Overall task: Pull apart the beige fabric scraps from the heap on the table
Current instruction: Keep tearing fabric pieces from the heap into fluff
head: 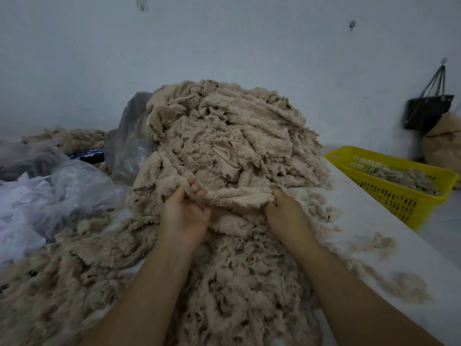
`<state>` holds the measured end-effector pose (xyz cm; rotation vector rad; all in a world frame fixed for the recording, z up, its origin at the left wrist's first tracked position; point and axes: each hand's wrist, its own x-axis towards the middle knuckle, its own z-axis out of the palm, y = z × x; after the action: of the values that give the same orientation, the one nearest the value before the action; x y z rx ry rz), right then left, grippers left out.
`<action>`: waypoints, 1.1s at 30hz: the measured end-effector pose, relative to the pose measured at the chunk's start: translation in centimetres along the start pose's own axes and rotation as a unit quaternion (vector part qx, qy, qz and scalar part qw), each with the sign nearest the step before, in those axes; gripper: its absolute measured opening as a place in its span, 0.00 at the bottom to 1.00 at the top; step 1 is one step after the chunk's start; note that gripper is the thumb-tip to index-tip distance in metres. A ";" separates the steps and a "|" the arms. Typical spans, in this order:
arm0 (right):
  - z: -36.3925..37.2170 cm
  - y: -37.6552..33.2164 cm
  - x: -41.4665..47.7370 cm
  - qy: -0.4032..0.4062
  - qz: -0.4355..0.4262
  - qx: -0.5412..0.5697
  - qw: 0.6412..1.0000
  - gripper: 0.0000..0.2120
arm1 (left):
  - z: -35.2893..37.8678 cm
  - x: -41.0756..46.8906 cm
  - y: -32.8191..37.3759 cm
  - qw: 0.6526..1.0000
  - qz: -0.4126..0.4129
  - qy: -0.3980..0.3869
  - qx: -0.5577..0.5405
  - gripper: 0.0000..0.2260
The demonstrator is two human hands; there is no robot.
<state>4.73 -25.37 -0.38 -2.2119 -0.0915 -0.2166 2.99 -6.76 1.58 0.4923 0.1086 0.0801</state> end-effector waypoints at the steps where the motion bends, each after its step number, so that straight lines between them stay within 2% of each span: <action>1: 0.0 -0.1 0.0 0.004 0.010 0.012 1.000 0.18 | 0.0 0.0 0.0 1.000 -0.004 -0.005 -0.017 0.15; 4: -0.2 -0.1 0.0 0.031 0.051 0.082 0.995 0.25 | 0.3 0.0 -0.2 1.000 0.000 -0.010 0.011 0.13; 6: -0.6 0.1 0.2 0.046 0.081 0.128 0.987 0.26 | 0.6 -0.4 -0.6 0.987 0.034 0.008 0.158 0.13; 8: -1.0 0.1 0.2 0.058 0.081 0.145 0.984 0.27 | 1.4 -1.1 -1.2 0.934 0.074 0.034 0.349 0.15; 10: -1.1 -0.1 0.0 0.063 0.053 0.140 0.987 0.28 | 2.7 -2.0 -2.0 0.883 0.038 0.024 0.468 0.16; 12: -0.9 -0.5 -0.2 0.058 0.030 0.136 0.989 0.27 | 3.2 -2.7 -2.5 0.836 -0.002 -0.012 0.548 0.11; 13: -0.8 -0.7 -0.3 0.051 0.020 0.128 0.990 0.25 | 2.9 -2.8 -2.7 0.813 0.012 -0.037 0.581 0.13; 15: -0.6 -1.0 -0.6 0.048 -0.010 0.118 0.992 0.19 | 1.7 -2.8 -2.9 0.790 0.063 -0.082 0.604 0.17; 16: -0.6 -1.2 -0.7 0.053 -0.026 0.118 0.991 0.16 | 1.3 -2.8 -2.9 0.787 0.063 -0.080 0.609 0.16; 19: -0.5 -1.3 -0.7 0.051 -0.053 0.100 0.992 0.14 | 0.4 -2.5 -3.0 0.817 0.036 -0.038 0.574 0.18; 22: -0.4 -1.1 -0.6 0.025 -0.033 0.104 0.994 0.17 | 0.8 -2.0 -2.6 0.895 0.018 -0.023 0.445 0.21; 23: -0.4 -1.0 -0.4 0.021 -0.013 0.105 0.994 0.20 | 0.9 -1.9 -2.4 0.909 0.016 -0.025 0.415 0.21; 25: -0.1 -0.8 -0.1 0.005 0.020 0.097 0.995 0.25 | 1.0 -1.9 -2.3 0.925 0.003 -0.034 0.378 0.21; 27: 0.3 -0.7 0.2 -0.004 0.043 0.087 0.995 0.26 | 1.0 -1.8 -2.5 0.933 -0.016 -0.055 0.357 0.18; 28: 0.3 -0.6 0.2 -0.003 0.054 0.095 0.994 0.24 | 1.1 -1.9 -2.5 0.936 -0.021 -0.074 0.344 0.15; 30: -0.2 0.1 0.5 0.032 0.074 0.129 0.988 0.13 | 1.2 -2.0 -1.7 0.955 -0.008 -0.121 0.271 0.09; 32: -1.4 1.1 1.1 0.102 0.133 0.152 0.974 0.13 | 0.8 -1.6 -0.2 0.974 0.032 -0.141 0.173 0.11; 33: -1.7 1.6 1.3 0.118 0.144 0.146 0.972 0.11 | 0.6 -1.2 0.2 0.980 0.046 -0.123 0.150 0.11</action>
<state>6.01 -27.67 -0.38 -1.8647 0.3101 -0.2829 1.85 -7.02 2.27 0.8054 -0.1476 0.0922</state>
